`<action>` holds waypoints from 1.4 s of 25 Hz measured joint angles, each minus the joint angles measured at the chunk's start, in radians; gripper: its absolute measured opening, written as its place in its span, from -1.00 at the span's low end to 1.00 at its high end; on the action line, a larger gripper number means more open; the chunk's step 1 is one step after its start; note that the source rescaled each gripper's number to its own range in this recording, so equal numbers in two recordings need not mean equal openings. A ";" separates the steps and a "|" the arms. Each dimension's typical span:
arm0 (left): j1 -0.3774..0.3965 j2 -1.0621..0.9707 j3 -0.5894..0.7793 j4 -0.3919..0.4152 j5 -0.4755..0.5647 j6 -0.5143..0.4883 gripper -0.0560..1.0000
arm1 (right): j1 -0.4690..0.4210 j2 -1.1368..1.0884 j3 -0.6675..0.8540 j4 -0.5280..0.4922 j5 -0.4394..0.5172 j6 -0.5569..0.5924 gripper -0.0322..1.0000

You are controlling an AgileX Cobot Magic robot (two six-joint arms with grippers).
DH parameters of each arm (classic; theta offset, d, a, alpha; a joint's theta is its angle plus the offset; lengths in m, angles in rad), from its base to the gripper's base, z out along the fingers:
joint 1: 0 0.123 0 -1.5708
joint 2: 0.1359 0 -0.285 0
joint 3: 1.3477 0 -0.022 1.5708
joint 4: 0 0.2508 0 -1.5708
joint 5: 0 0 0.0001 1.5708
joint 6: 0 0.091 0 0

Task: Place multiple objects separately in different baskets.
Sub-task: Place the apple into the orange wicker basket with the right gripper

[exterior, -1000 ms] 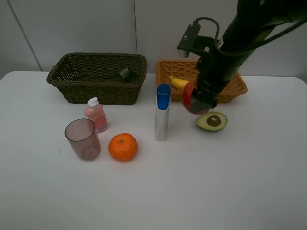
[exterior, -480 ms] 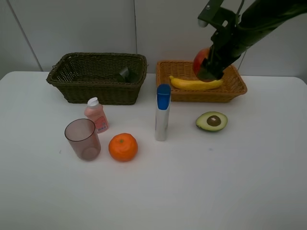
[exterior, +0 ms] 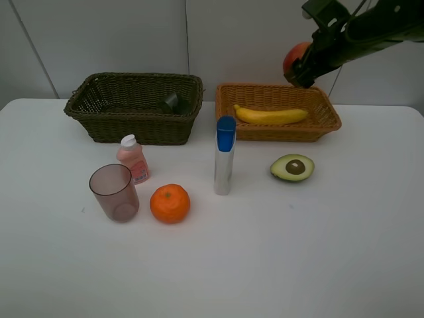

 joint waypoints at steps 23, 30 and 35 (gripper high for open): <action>0.000 0.000 0.000 0.000 0.000 0.000 1.00 | -0.043 0.181 0.000 0.046 -0.221 0.000 0.45; 0.000 0.000 0.000 0.000 0.000 0.000 1.00 | -0.043 0.181 0.000 0.048 -0.222 0.000 0.45; 0.000 0.000 0.000 0.000 0.000 0.000 1.00 | -0.043 0.181 0.000 0.072 -0.222 0.000 0.45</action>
